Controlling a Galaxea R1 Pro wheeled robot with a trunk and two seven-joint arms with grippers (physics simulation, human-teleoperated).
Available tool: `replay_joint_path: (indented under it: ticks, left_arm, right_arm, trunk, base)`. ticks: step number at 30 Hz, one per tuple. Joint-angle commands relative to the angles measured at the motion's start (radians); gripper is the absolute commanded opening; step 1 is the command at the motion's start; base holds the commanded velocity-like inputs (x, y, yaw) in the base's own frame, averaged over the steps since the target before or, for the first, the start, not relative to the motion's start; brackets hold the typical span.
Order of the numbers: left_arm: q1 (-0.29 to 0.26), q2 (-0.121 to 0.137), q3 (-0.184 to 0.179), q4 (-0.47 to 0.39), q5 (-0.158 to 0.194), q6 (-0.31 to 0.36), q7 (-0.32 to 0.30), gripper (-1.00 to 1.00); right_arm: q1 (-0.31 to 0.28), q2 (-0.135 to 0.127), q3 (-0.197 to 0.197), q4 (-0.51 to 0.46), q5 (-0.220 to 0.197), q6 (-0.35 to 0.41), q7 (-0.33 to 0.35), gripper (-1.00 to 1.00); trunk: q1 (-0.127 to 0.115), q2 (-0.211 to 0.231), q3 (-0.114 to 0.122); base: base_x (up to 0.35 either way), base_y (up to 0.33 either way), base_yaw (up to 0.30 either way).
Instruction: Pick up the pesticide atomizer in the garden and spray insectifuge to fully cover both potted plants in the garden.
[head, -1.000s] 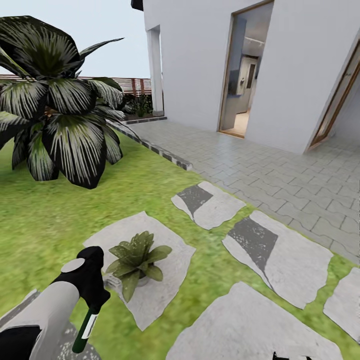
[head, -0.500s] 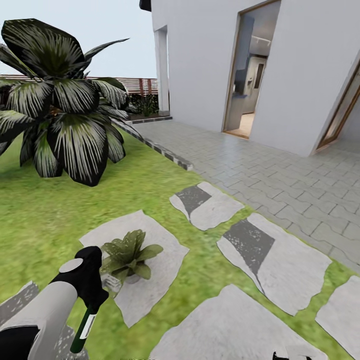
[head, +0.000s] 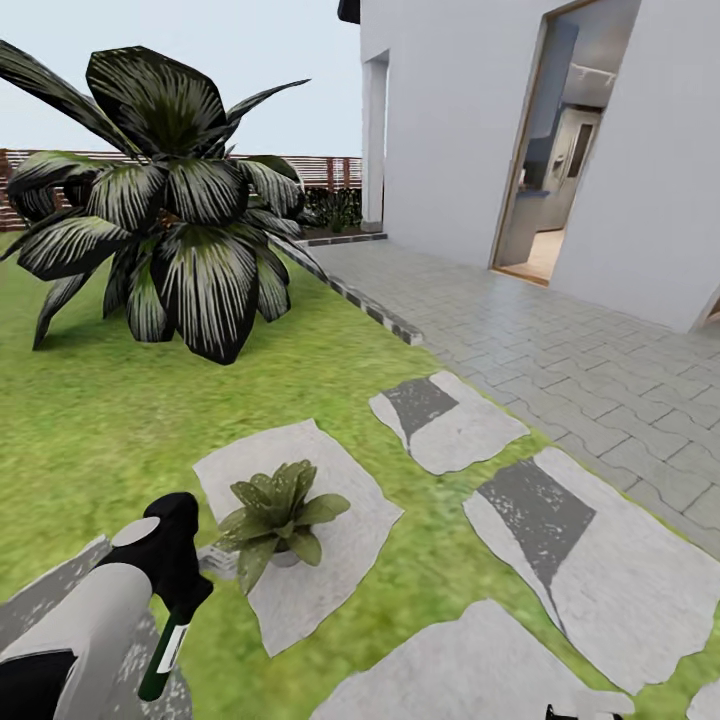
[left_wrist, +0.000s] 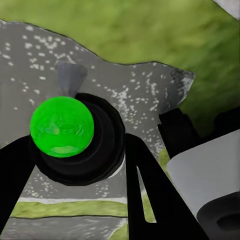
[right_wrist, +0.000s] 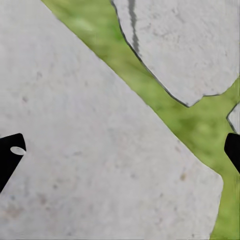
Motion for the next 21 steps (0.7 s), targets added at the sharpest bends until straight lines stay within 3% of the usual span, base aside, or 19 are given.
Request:
replay_joint_path:
  ticks: [1,5,10,21]
  left_arm:
    - [-0.001,-0.002,0.004,-0.01,-0.011,0.01,-0.01,-1.0]
    - [-0.001,-0.007,0.003,-0.036,-0.011,0.009,-0.01,-1.0]
    - [-0.001,-0.012,0.005,-0.043,-0.011,0.008,-0.01,-1.0]
    - [-0.001,-0.009,0.004,-0.043,-0.012,0.008,-0.01,-1.0]
  right_arm:
    - [-0.001,0.0,-0.007,0.001,0.01,-0.003,-0.003,1.0]
    - [-0.001,0.0,-0.007,0.0,0.01,-0.003,-0.003,1.0]
    - [-0.001,-0.004,-0.006,0.004,0.013,-0.003,-0.001,1.0]
    - [-0.001,-0.001,-0.005,0.002,0.012,-0.003,-0.001,1.0]
  trunk:
    - [0.0,0.0,-0.001]
    - [0.0,0.0,-0.001]
    - [0.0,0.0,-0.001]
    - [0.0,0.0,-0.001]
  base:
    - [0.051,-0.001,0.277]
    - [0.222,0.0,0.247]
    - [0.321,-0.042,0.031]
    - [0.122,-0.288,0.014]
